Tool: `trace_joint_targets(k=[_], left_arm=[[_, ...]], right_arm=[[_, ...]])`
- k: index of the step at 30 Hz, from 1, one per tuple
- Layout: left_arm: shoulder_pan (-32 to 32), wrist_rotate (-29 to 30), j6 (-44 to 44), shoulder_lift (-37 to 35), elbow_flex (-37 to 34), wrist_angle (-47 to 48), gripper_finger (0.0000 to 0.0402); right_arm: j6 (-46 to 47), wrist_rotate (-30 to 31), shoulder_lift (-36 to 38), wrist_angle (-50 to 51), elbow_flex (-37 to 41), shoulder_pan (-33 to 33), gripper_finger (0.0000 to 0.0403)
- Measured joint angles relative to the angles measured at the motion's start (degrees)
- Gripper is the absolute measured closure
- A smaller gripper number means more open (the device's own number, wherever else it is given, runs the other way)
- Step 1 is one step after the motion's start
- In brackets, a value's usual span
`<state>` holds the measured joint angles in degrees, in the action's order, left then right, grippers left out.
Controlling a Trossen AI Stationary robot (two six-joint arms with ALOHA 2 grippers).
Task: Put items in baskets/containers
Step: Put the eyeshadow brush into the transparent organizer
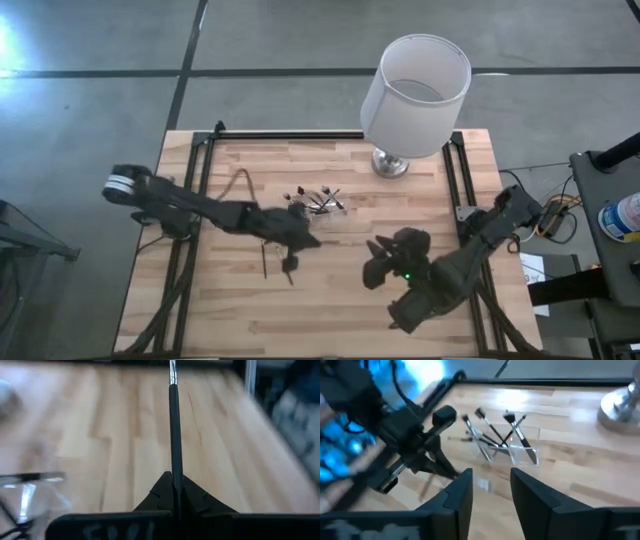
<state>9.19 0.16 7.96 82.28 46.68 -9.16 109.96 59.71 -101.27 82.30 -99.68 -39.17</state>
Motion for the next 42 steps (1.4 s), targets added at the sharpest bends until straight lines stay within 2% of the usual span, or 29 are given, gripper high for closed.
trace_joint_targets(k=[2,4,7,11,14,17,20,22,24,26,31,34,40,42], left_arm=[[-1.41,0.07,3.52,-4.36,-2.16,-4.14,0.0400],[-2.55,1.43,6.90,-8.80,-4.34,-10.00,0.0400],[-4.35,1.58,10.67,-13.69,-8.02,-20.62,0.0400],[-7.01,-2.77,17.23,-17.06,-11.32,-33.26,0.0400],[-9.11,-8.04,22.37,-17.56,-12.38,-37.77,0.0400],[-10.41,-12.96,24.96,-16.57,-12.19,-40.40,0.0400],[-11.31,-13.82,25.76,-15.69,-11.71,-41.95,0.0400],[-12.45,-14.26,27.93,-15.41,-12.10,-44.50,0.0400],[-13.73,-15.33,29.95,-15.53,-12.37,-49.30,0.0400],[-15.17,-18.09,33.03,-15.40,-12.18,-53.46,0.0400],[-16.92,-22.61,38.98,-13.39,-10.40,-56.95,0.0400],[-17.02,-24.58,40.84,-12.95,-8.63,-59.50,0.0400],[-17.38,-24.96,41.23,-12.90,-7.46,-59.14,0.0401],[-17.48,-24.94,41.23,-12.60,-7.46,-58.60,0.0401]], right_arm=[[5.45,1.60,-0.82,0.26,0.60,0.07,0.0267],[10.40,5.98,-2.04,-1.27,1.42,0.52,0.0262],[11.95,11.44,-3.38,-5.17,1.94,2.08,0.0255],[6.02,18.91,-3.74,-14.58,2.10,5.29,0.0250],[-6.66,21.12,-3.17,-25.35,1.97,7.97,0.0248],[-19.64,17.62,-2.31,-35.73,0.68,10.69,0.0248],[-34.90,10.23,-1.23,-48.17,-0.40,12.98,0.0248],[-45.29,9.28,-0.04,-56.12,-0.61,13.52,0.0251],[-51.64,8.00,1.81,-61.33,-0.66,13.69,0.0256],[-56.91,4.00,3.58,-66.26,-0.80,14.30,0.0263],[-75.43,-3.76,3.67,-82.06,-0.80,18.80,0.0273],[-77.20,-8.97,3.43,-84.23,-0.79,21.51,0.0270],[-77.13,-9.40,3.34,-82.73,-0.97,21.72,0.0257],[-77.05,-11.42,3.32,-83.28,-1.43,22.22,0.0253]])
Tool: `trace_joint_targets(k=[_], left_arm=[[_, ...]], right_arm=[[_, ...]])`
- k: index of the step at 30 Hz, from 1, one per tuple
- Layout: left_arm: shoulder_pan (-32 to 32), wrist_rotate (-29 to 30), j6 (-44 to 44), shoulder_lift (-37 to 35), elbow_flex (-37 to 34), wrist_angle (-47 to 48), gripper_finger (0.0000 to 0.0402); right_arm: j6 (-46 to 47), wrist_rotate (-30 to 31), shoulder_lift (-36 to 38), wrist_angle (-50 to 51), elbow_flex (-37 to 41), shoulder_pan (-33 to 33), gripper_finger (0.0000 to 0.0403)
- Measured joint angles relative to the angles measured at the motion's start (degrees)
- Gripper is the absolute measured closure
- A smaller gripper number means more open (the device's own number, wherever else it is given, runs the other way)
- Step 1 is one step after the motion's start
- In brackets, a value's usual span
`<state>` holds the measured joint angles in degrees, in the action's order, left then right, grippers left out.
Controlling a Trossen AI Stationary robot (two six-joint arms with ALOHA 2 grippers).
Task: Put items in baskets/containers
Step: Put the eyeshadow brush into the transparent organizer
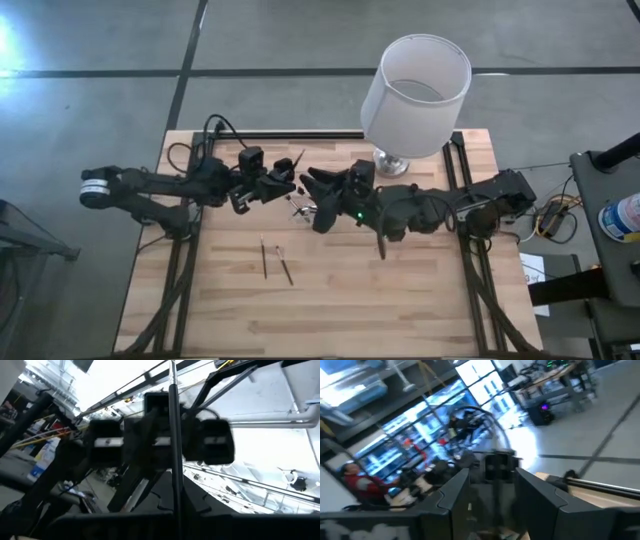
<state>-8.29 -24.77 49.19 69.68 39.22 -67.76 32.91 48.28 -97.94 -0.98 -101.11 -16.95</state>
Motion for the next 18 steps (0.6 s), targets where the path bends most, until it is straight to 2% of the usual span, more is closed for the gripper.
trace_joint_targets(k=[2,13,18], left_arm=[[-0.17,0.00,0.02,0.58,0.04,0.33,0.0401],[-0.23,-1.16,0.28,3.31,1.86,0.32,0.0399],[-0.24,-1.25,-0.24,3.34,1.88,0.34,0.0398]], right_arm=[[0.82,-1.60,-0.15,-0.10,-0.08,0.77,0.0249],[0.15,-1.67,-0.83,0.28,-0.02,2.61,0.0245],[0.13,-1.13,-0.84,0.20,-0.02,2.97,0.0262]])
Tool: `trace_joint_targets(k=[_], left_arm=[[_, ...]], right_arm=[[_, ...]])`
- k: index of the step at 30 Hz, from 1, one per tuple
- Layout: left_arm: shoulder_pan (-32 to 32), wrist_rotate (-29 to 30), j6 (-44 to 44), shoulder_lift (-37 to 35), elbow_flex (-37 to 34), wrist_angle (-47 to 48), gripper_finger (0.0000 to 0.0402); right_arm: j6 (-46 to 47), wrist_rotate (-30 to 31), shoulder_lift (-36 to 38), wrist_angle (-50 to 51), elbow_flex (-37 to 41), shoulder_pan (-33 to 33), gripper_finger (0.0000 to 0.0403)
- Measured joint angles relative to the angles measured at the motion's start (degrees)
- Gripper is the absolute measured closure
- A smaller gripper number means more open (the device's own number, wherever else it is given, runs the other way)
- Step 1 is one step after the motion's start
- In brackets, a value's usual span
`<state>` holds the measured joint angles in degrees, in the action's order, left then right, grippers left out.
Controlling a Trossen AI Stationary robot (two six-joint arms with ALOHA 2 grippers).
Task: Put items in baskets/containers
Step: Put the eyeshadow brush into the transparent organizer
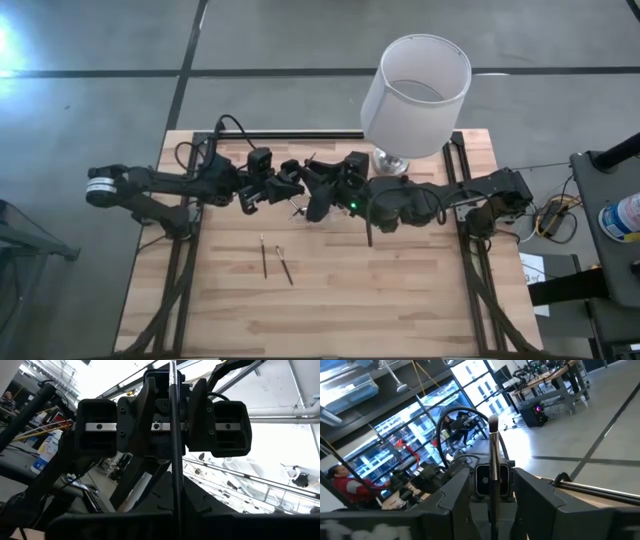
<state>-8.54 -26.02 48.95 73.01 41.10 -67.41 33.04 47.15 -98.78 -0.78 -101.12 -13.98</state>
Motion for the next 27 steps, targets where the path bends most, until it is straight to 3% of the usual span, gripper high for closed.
trace_joint_targets(k=[14,22,24,27], left_arm=[[-0.17,0.09,-2.93,-0.09,-0.04,4.14,0.0393],[-0.20,2.10,-7.31,-0.99,-0.11,10.72,0.0320],[-0.20,2.33,-9.92,-1.77,-0.14,15.65,0.0299],[-0.44,3.67,-17.68,-4.54,-0.59,31.81,0.0269]], right_arm=[[-0.45,1.66,0.00,0.71,0.02,0.45,0.0380],[-0.95,2.85,0.00,4.00,-0.07,0.44,0.0389],[-2.86,3.22,0.00,4.02,-0.07,0.42,0.0389],[-7.14,4.32,0.13,5.12,-0.08,0.40,0.0389]])
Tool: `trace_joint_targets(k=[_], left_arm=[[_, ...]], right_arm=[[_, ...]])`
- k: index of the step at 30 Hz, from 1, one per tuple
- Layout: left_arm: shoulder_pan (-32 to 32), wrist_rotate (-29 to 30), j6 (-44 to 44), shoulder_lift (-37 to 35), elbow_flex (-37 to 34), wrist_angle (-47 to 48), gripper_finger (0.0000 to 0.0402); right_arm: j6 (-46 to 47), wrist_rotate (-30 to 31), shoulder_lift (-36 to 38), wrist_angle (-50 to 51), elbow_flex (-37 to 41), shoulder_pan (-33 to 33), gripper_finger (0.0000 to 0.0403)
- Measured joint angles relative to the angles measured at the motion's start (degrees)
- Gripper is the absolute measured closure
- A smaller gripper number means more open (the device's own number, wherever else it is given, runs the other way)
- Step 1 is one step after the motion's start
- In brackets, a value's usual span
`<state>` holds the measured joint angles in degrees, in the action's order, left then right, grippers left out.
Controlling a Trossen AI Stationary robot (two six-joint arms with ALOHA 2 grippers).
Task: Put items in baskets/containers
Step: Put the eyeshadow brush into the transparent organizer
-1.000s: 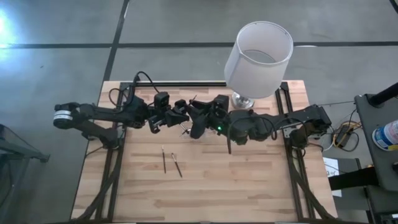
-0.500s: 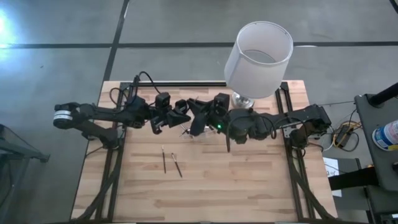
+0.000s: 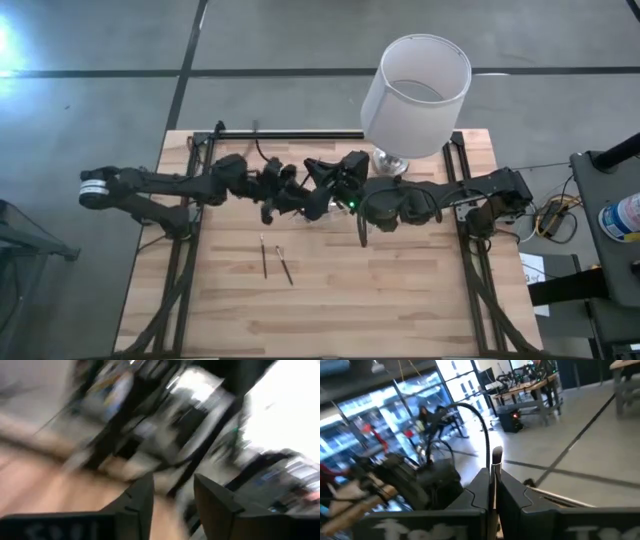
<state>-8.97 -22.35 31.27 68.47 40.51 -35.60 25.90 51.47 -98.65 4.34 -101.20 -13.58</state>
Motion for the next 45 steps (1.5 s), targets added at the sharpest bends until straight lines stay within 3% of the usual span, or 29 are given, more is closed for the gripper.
trace_joint_targets(k=[4,6,11,16,19,26,30,39,45], left_arm=[[0.18,12.40,-8.63,-7.01,-2.03,24.87,0.0234],[0.55,16.67,-9.13,-11.75,-4.70,31.45,0.0223],[1.38,15.90,-5.42,-24.13,-12.98,32.42,0.0214],[1.36,18.25,0.89,-33.02,-21.15,32.72,0.0213],[1.45,18.50,3.69,-35.94,-24.50,33.03,0.0213],[2.34,18.45,5.00,-37.68,-27.59,40.18,0.0213],[3.02,16.93,5.35,-37.77,-27.69,43.00,0.0213],[3.25,14.09,7.49,-37.77,-27.63,49.62,0.0213],[3.26,10.72,9.60,-37.77,-27.56,56.22,0.0213]], right_arm=[[-0.28,1.23,0.55,7.90,-0.07,0.07,0.0389],[3.09,0.91,0.49,14.71,-0.05,0.41,0.0389],[13.30,-1.89,-2.54,27.87,1.16,2.41,0.0389],[12.53,-6.75,-8.19,27.77,1.22,4.95,0.0389],[13.19,-6.28,-11.82,28.44,1.65,5.85,0.0389],[16.25,-6.30,-17.03,23.93,5.42,7.76,0.0390],[12.76,-4.58,-18.21,17.96,9.03,7.81,0.0390],[14.04,-3.30,-18.43,17.90,14.24,8.06,0.0387],[13.96,-6.06,-17.94,18.12,14.27,7.98,0.0316]])
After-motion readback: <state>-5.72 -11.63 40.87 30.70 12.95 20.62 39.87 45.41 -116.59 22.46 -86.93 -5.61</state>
